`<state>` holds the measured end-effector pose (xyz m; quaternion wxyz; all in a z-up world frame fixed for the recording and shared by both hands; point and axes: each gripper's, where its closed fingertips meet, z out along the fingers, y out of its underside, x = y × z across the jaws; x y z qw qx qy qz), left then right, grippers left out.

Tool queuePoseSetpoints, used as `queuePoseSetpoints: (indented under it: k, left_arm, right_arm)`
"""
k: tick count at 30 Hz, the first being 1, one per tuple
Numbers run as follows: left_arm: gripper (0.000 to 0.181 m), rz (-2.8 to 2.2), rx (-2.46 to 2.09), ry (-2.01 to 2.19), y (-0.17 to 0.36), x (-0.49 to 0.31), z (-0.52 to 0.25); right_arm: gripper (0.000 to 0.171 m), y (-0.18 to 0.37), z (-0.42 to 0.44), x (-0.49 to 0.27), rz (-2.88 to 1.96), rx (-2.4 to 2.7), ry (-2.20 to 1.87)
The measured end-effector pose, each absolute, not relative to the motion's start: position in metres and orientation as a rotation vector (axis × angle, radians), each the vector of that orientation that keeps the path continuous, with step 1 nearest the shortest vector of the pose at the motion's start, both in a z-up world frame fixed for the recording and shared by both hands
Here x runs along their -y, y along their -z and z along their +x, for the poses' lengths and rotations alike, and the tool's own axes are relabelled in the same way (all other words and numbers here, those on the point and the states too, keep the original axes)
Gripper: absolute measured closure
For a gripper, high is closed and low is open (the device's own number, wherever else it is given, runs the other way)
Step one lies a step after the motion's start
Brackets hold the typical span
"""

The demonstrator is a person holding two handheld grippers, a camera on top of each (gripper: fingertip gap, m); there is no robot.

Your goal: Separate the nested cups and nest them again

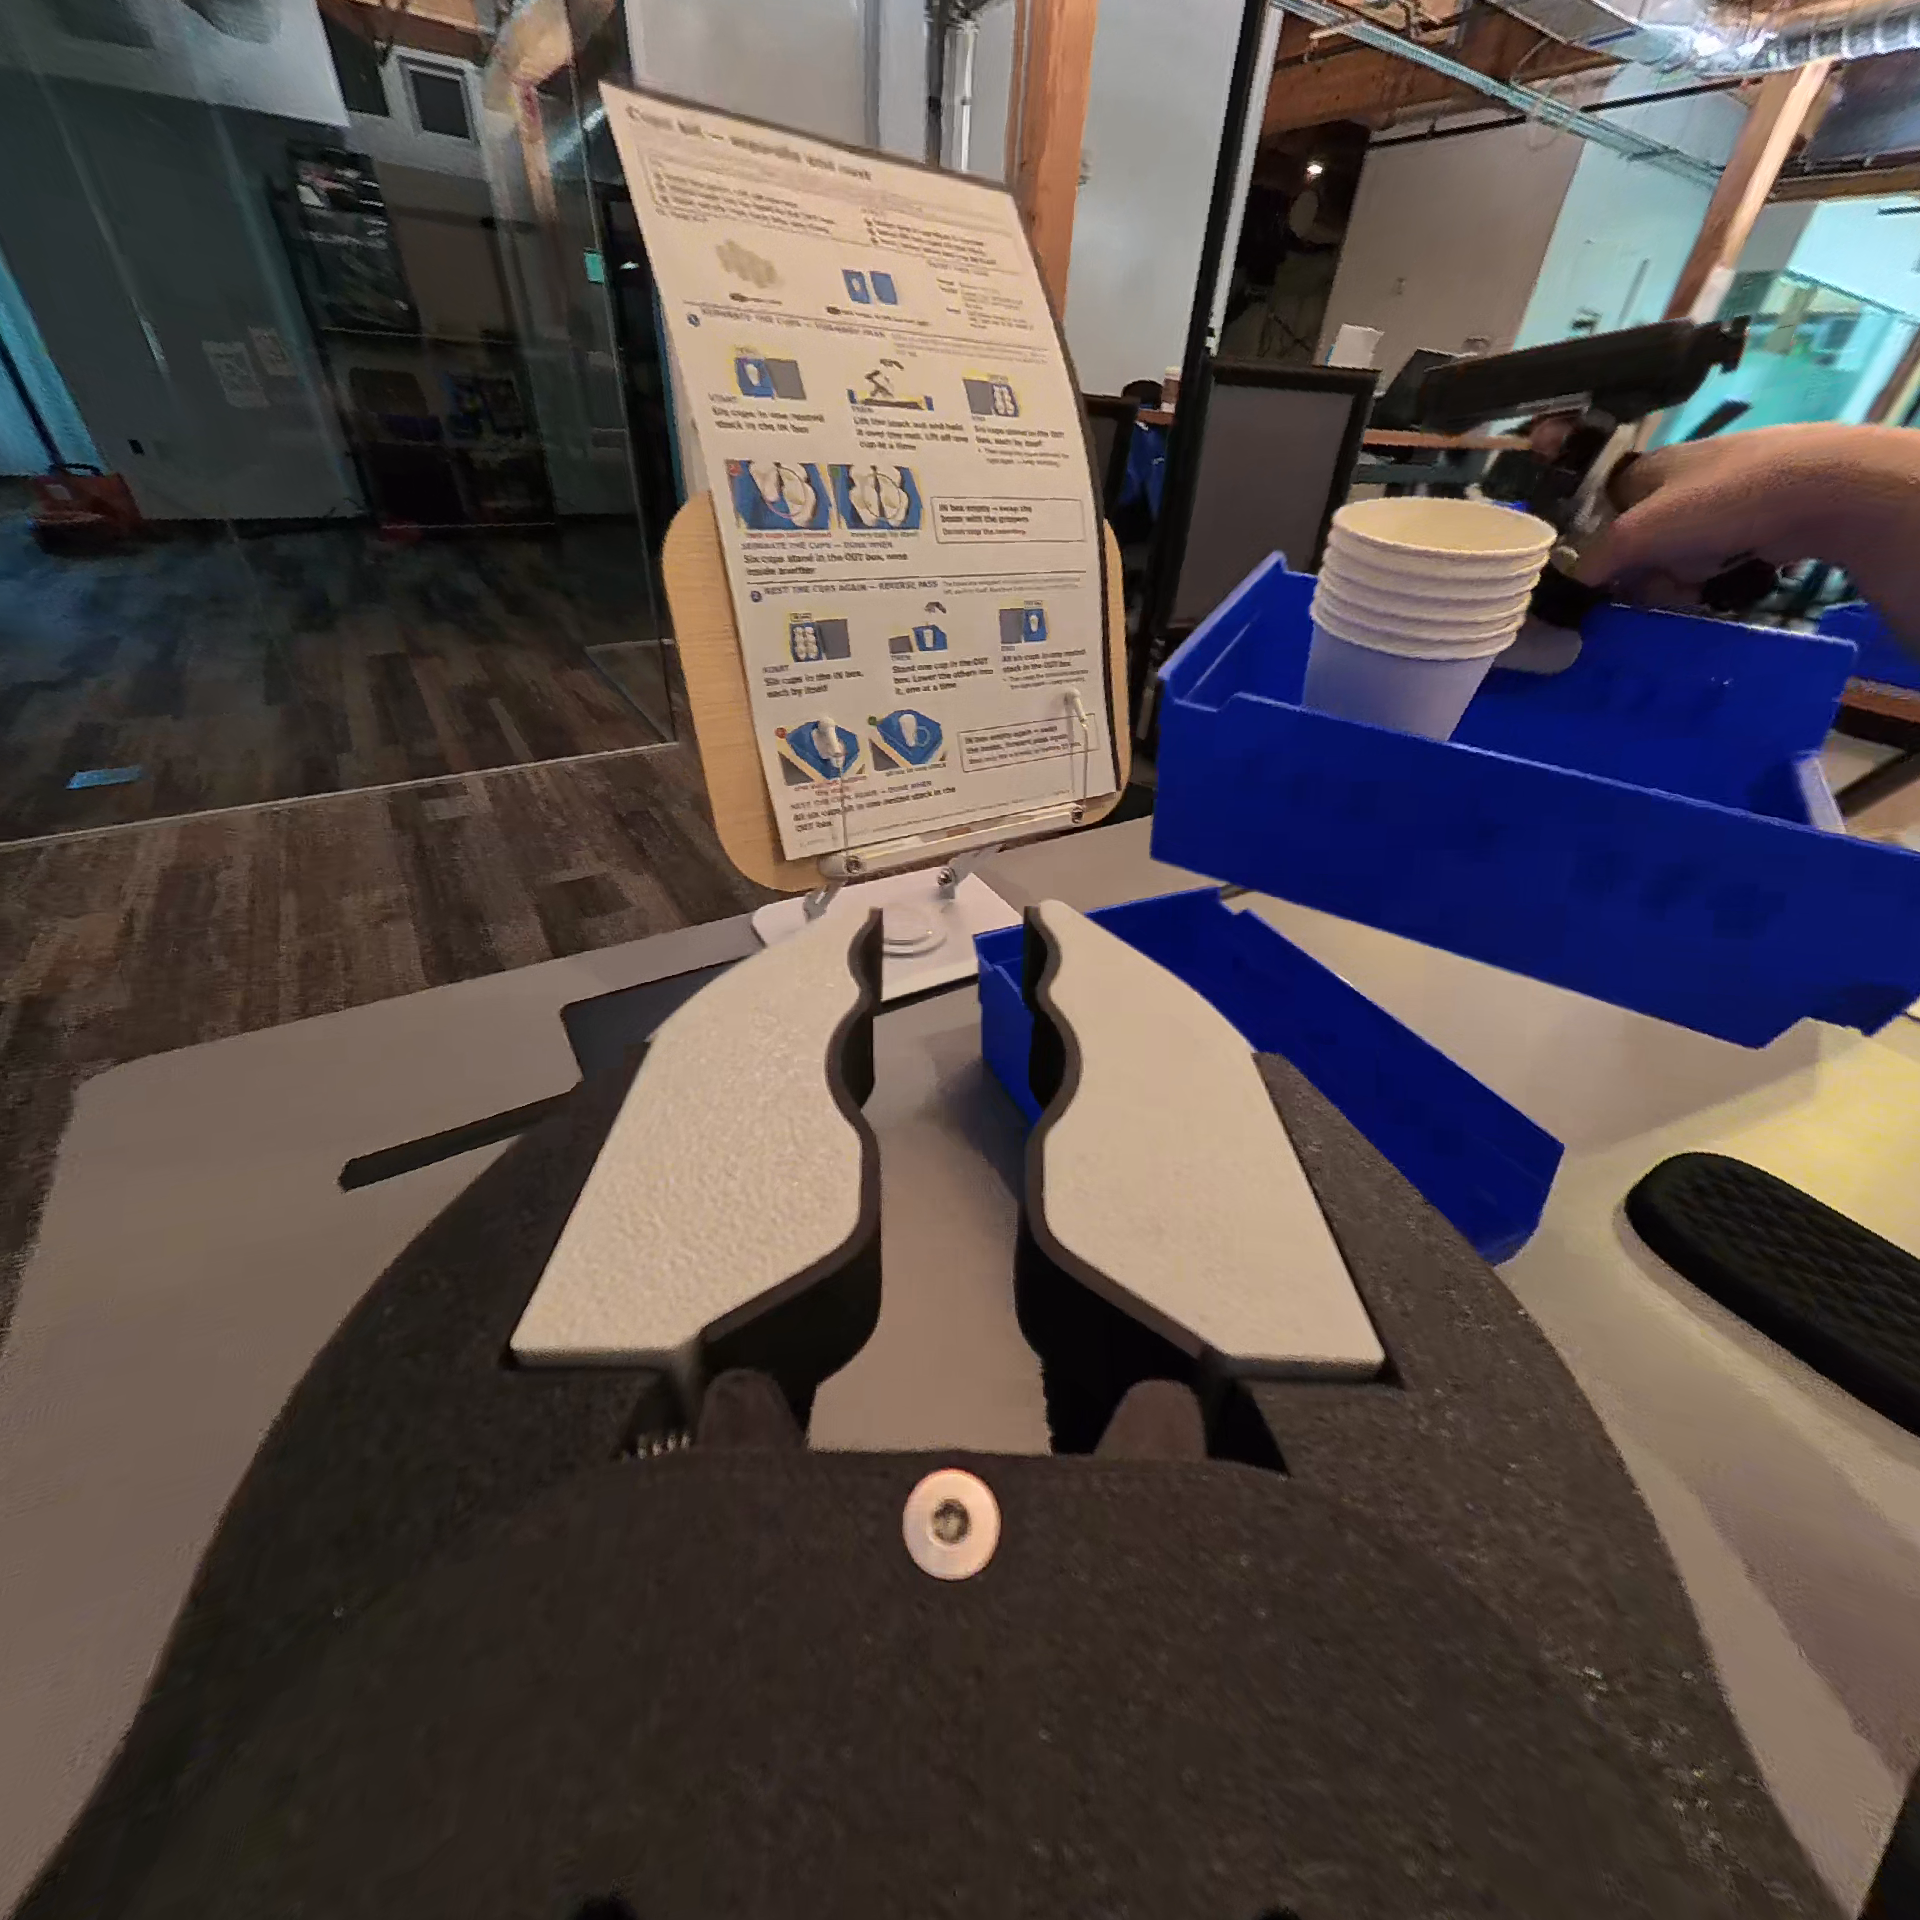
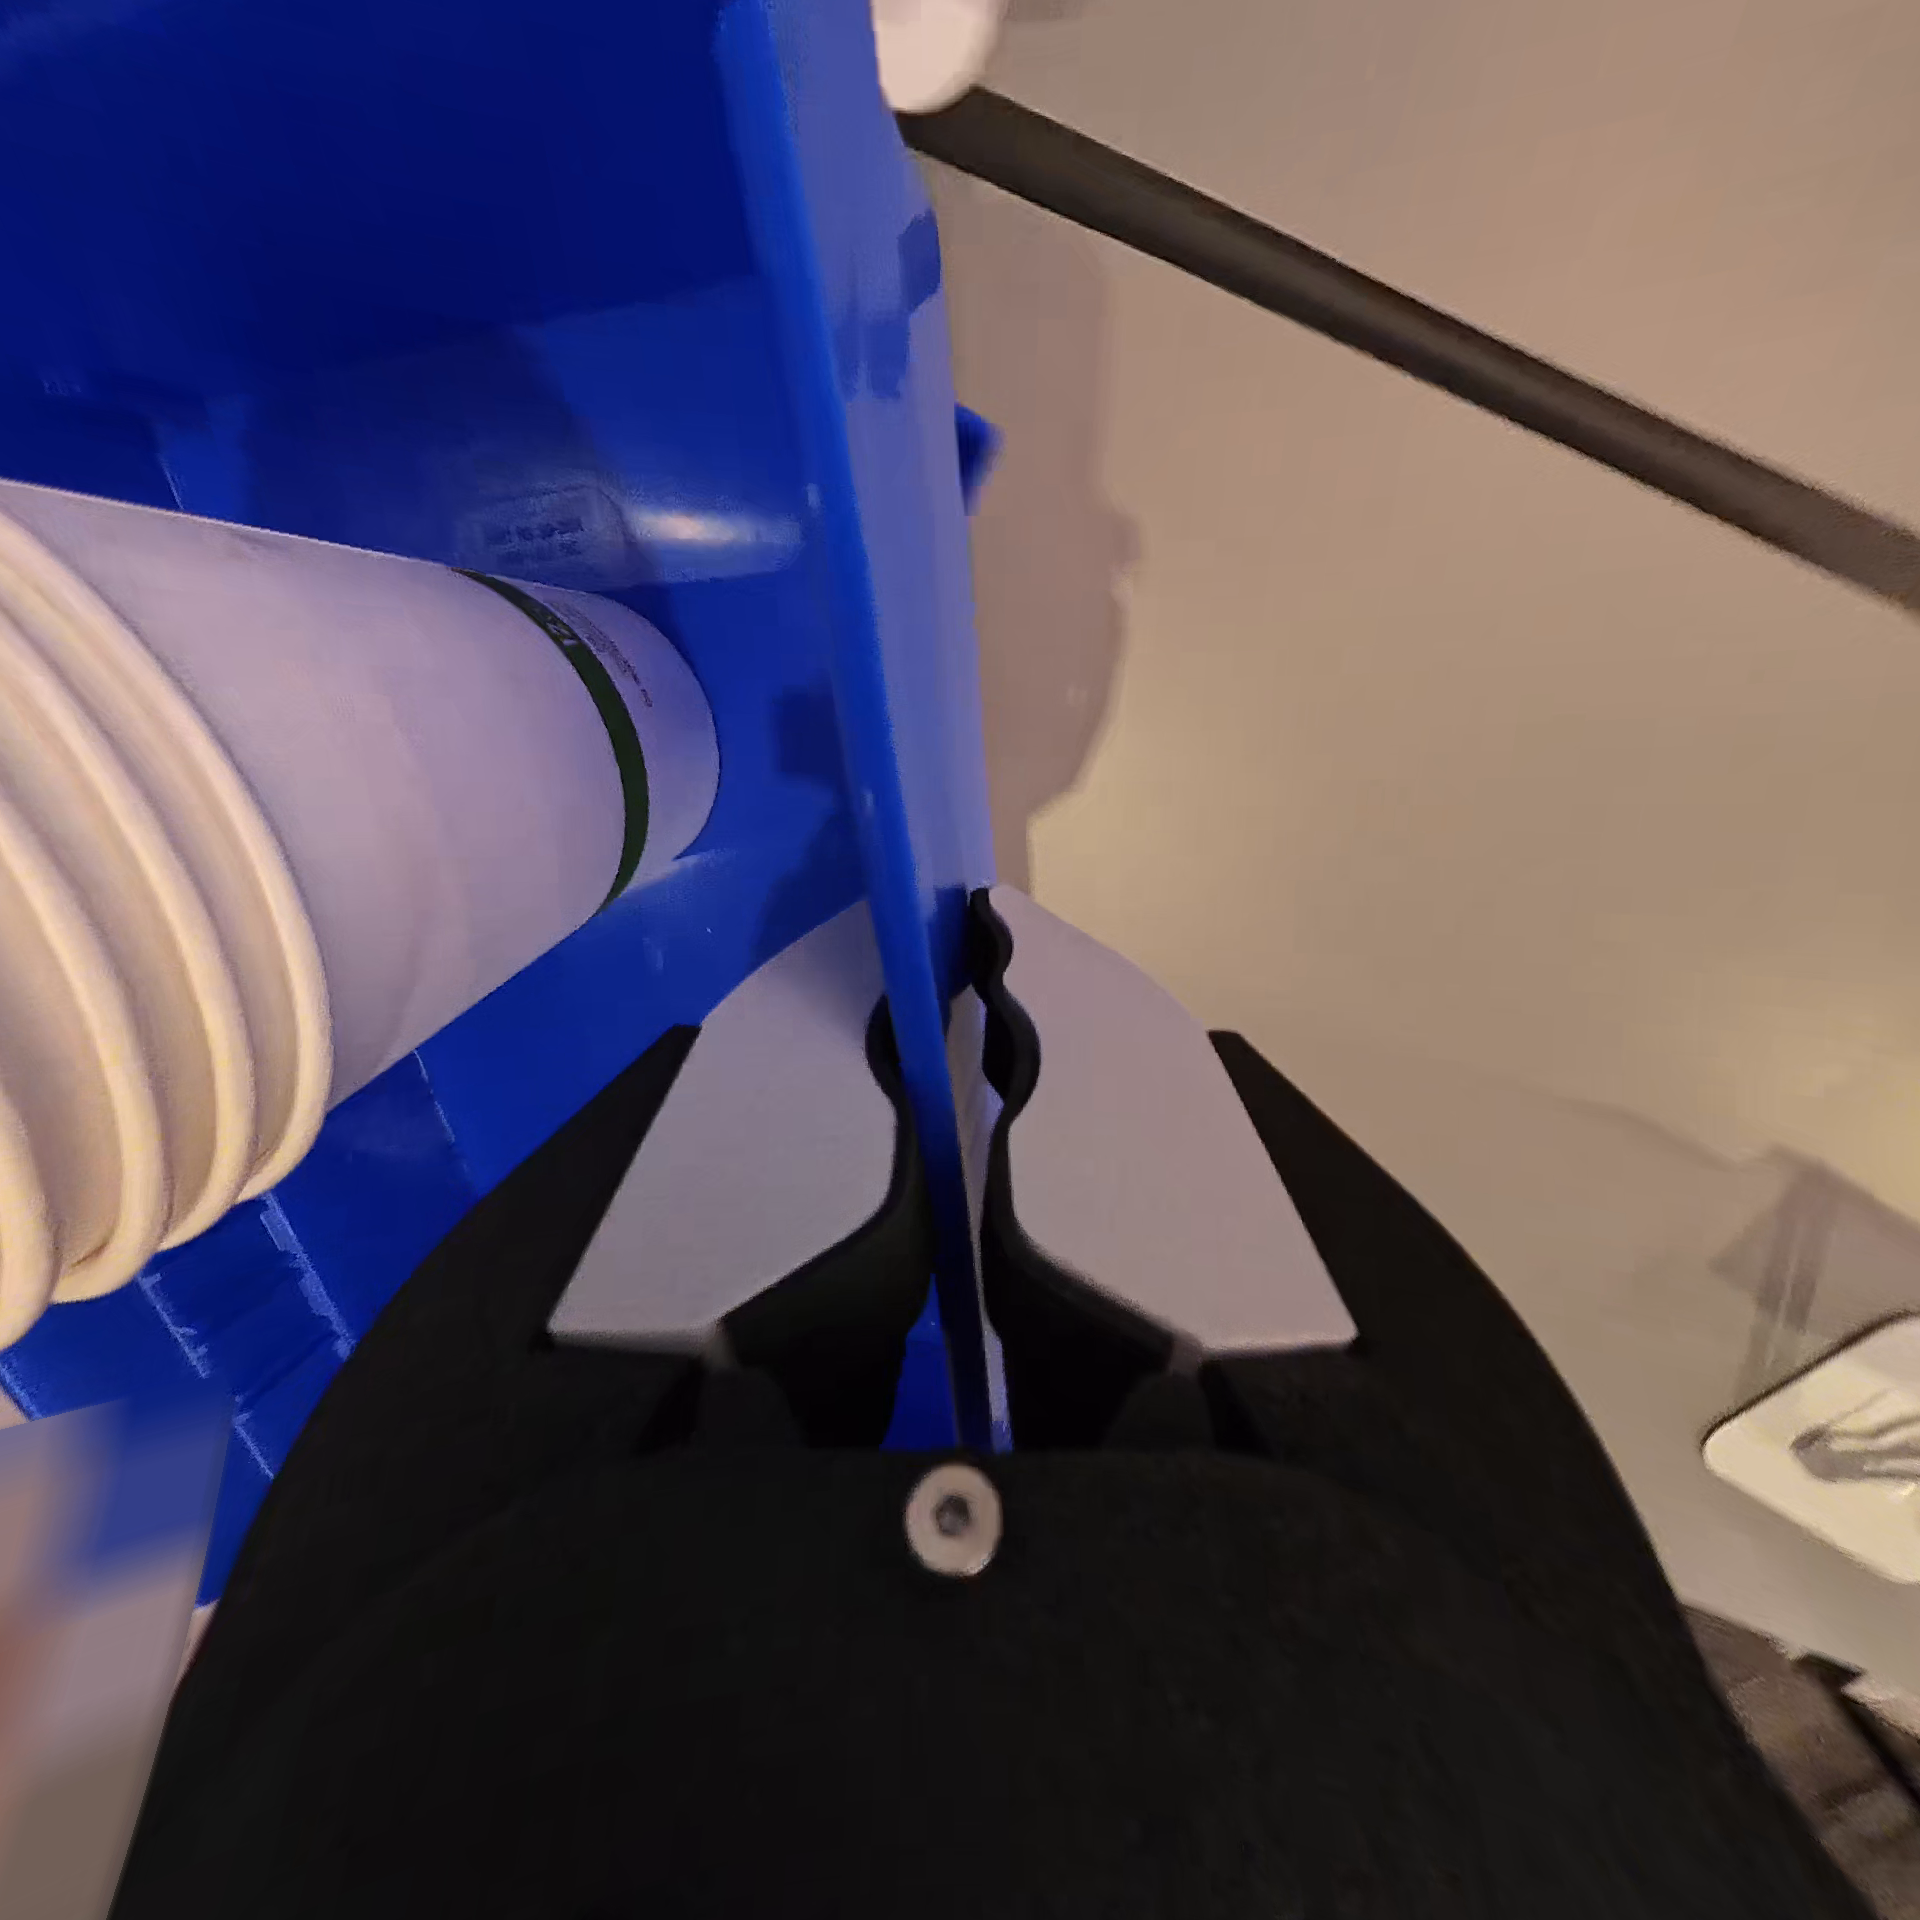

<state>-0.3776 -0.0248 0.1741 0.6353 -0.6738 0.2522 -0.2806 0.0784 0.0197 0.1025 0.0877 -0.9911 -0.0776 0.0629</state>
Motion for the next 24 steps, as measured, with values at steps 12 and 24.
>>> queuePoseSetpoints:
  k: [12,24]
  left_arm:
    - [0.156,-1.54,-0.112,0.209,-0.189,0.065,-0.494]
    - [0.155,-1.534,-0.13,0.258,-0.185,0.066,-0.501]
  right_arm:
    - [0.165,-0.058,-0.231,-0.107,-2.845,0.823,-0.467]
    - [0.166,0.06,-0.391,-0.144,-2.848,0.801,-0.607]
